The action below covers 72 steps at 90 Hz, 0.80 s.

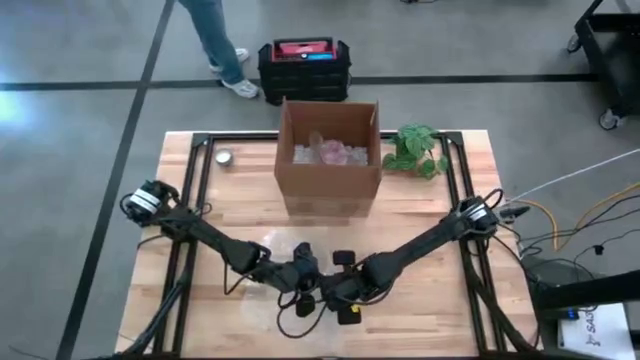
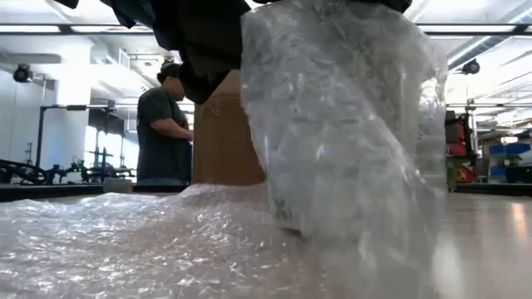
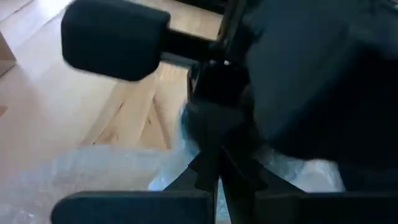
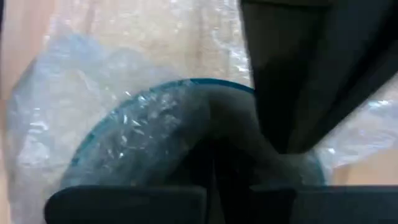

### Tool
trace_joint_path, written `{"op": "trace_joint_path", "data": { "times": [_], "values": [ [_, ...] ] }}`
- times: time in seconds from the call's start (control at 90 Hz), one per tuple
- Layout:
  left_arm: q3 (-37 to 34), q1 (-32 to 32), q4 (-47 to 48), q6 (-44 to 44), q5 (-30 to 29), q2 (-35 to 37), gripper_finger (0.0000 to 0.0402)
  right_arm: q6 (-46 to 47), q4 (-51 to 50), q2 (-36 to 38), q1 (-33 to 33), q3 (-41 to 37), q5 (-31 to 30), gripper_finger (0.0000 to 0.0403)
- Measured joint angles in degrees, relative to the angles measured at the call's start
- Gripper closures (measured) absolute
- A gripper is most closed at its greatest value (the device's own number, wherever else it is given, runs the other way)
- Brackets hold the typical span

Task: Wrap mug
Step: Wrap the white mug in bubble wrap

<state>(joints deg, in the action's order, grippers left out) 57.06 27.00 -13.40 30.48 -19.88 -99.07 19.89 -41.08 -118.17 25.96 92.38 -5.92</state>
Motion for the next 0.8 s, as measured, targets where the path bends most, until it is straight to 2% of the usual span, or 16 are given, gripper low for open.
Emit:
{"op": "trace_joint_path", "data": {
  "times": [0.167,0.333,0.467,0.556,0.711,0.8],
  "values": [
    [0.0,0.0,0.1,0.0,0.1,0.0,0.0402,-1.0,-1.4,1.7,0.0,0.6,0.8,0.0403],
    [0.0,0.0,0.3,0.0,0.1,0.1,0.0402,-1.7,-4.1,8.9,0.0,1.8,0.1,0.0403],
    [0.0,0.0,2.0,0.0,1.1,2.0,0.0402,-0.8,-5.8,13.5,0.7,0.0,-0.3,0.0403],
    [0.0,0.1,6.8,0.8,2.0,5.2,0.0402,1.1,-6.0,16.7,1.9,-2.4,-2.3,0.0403],
    [0.0,1.4,22.5,7.1,2.6,12.7,0.0402,8.6,-6.8,22.2,4.7,-10.9,-3.7,0.0403],
    [0.0,2.6,30.5,10.1,2.5,16.1,0.0402,13.7,-6.6,25.9,6.5,-16.8,-7.9,0.0403]
  ]
}}
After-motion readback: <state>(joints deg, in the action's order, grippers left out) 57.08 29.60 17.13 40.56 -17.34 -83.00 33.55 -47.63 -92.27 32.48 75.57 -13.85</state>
